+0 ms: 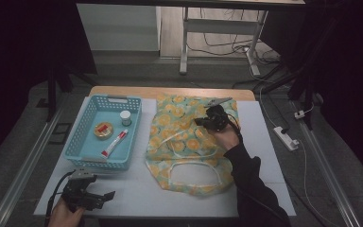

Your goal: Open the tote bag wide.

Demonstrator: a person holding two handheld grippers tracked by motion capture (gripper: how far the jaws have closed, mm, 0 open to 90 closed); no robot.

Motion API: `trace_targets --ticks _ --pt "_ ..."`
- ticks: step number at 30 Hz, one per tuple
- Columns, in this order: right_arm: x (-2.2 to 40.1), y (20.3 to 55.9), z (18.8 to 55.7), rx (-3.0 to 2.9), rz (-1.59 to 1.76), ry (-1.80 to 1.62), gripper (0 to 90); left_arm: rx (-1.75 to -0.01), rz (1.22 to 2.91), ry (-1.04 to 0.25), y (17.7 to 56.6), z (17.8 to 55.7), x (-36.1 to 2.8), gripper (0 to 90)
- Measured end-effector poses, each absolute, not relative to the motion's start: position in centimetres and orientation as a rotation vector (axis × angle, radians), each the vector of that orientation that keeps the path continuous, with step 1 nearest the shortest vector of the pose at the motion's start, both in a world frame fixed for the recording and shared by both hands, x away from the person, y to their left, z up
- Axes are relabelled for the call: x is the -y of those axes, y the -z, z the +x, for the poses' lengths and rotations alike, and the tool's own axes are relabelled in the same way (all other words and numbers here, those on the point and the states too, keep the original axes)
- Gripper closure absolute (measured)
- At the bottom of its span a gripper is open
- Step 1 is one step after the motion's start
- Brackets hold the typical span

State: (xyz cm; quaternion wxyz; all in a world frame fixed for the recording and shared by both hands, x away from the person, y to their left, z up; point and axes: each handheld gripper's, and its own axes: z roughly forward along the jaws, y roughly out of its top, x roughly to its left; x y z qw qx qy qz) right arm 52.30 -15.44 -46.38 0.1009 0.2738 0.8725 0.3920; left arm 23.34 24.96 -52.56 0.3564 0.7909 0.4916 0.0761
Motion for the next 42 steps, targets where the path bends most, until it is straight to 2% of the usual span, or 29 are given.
trace_targets --ticks 9,20,31,42 --pt "15.4 48.3 54.4 -2.571 0.84 -1.105 89.7 -1.27 2.043 -0.194 52.6 23.4 -25.0 0.0" --pt "15.2 51.2 55.3 -2.622 0.884 -1.01 86.7 -1.268 2.048 -0.198 52.6 23.3 -24.9 0.0" --pt "16.3 47.7 54.0 -2.537 0.893 -1.149 54.4 -1.269 2.049 -0.2 52.5 23.3 -24.9 0.0" --pt "16.1 47.3 51.1 -2.611 0.865 -1.083 22.1 -1.267 2.045 -0.204 52.5 23.3 -24.9 0.0"
